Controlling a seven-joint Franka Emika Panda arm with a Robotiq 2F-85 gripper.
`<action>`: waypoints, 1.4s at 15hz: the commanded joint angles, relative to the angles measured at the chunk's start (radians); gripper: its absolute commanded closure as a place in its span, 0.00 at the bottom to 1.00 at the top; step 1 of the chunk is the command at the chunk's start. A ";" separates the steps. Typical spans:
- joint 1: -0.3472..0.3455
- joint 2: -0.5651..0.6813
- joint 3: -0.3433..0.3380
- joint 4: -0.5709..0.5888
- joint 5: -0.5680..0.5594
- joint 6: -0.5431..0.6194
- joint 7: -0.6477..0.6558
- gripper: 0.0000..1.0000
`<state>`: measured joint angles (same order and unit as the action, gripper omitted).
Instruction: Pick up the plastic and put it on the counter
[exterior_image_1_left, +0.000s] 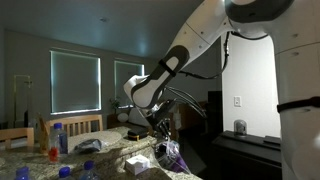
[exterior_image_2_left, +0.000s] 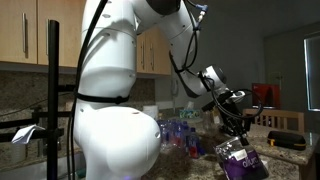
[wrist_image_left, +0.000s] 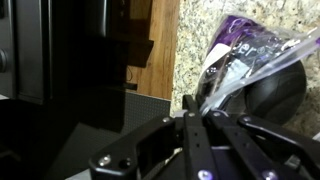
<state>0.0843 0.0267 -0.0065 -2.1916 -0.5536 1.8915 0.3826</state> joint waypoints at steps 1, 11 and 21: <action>-0.012 -0.001 0.018 -0.010 -0.019 0.008 0.025 0.94; -0.017 0.031 0.014 -0.080 -0.211 0.106 0.323 0.94; 0.024 0.145 0.040 -0.119 -0.425 0.079 0.401 0.94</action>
<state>0.0956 0.1675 0.0199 -2.2801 -0.9191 1.9806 0.7532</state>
